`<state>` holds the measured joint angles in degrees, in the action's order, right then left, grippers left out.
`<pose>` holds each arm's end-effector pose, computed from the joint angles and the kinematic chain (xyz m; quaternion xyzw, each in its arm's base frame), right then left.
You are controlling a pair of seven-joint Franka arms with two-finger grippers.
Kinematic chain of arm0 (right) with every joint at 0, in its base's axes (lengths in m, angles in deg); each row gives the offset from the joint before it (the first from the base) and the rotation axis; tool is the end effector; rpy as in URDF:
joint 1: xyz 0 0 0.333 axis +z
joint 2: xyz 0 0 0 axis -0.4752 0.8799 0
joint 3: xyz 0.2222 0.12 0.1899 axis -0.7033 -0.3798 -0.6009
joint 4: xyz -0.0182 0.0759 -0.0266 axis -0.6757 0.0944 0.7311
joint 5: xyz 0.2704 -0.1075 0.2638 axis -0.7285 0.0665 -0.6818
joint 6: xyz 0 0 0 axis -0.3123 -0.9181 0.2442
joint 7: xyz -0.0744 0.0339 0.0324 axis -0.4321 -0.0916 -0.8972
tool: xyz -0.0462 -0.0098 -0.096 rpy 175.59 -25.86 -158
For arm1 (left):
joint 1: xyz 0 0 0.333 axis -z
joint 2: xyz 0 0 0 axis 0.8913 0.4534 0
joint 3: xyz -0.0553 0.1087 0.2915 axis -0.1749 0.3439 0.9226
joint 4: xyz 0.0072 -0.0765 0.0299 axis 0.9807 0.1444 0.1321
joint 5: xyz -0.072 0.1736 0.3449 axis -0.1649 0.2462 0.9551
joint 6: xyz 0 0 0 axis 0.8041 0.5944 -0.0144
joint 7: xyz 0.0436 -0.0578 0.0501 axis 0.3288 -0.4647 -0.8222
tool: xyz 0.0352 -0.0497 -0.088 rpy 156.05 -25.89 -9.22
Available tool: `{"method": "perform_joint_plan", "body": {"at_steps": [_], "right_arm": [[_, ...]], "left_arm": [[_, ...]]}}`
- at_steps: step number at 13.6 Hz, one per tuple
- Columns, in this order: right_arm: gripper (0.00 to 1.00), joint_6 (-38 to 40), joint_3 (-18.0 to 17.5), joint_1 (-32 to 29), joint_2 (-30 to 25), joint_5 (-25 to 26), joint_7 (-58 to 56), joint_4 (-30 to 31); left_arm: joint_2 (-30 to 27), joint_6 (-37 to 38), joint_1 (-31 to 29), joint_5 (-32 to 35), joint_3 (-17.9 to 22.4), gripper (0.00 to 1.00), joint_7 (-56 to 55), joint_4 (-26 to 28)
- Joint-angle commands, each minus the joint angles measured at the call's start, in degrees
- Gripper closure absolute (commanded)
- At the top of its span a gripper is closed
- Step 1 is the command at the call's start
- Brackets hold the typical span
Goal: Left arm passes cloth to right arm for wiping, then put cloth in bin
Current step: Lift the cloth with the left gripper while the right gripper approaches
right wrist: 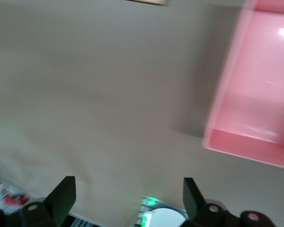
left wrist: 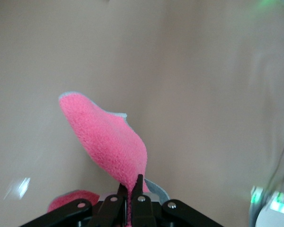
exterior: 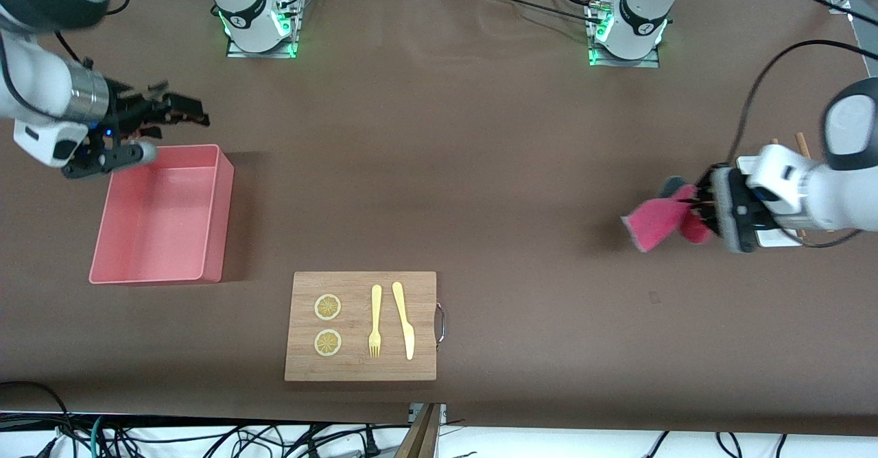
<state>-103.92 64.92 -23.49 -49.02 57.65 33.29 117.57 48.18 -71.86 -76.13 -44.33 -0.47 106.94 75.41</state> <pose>0.5470 0.0889 0.5672 -0.9743 -0.1360 0.1212 0.1322 0.6481 -0.0745 0.4449 0.7775 -0.5783 -0.0125 0.2467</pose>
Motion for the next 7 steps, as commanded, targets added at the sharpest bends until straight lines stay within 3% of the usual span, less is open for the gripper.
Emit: {"method": "perform_joint_plan", "body": {"at_steps": [1,4,7], "right_arm": [[0.0,0.8,-0.1,-0.4,-2.4,-6.9,-13.1,1.1],[0.0,-0.9,0.4,-0.7,-0.8,-13.9,-26.9,1.8],[0.0,-8.3,0.5,-1.8,0.7,-24.0,-45.7,10.2]], "left_arm": [[2.5,-0.6,6.6,-6.8,0.4,1.0,-3.4,-1.3],[5.8,-3.5,10.9,-16.7,0.4,1.0,-3.3,-1.4],[5.8,-6.1,15.1,-25.6,0.2,1.0,-2.6,-1.8]]}}
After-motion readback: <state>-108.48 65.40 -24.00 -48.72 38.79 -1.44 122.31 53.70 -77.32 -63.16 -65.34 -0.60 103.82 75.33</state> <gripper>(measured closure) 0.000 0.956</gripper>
